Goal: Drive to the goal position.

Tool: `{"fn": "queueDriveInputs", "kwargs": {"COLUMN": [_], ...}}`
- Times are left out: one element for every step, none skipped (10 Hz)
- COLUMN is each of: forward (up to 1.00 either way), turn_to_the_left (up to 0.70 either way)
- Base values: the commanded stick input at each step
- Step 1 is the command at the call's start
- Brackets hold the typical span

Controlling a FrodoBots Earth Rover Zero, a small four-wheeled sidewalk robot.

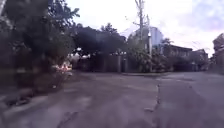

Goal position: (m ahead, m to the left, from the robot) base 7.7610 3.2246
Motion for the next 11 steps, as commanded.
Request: {"fn": "queueDriveInputs", "kwargs": {"forward": [0.7, 0.7, 0.7, 0.7, 0.7, 0.7, 0.7, 0.7, 0.7, 0.7, 0.7], "turn_to_the_left": [0.0, 0.35, 0.35, 0.35, 0.2, 0.0, 0.0, 0.0, 0.0, 0.0, 0.0]}}
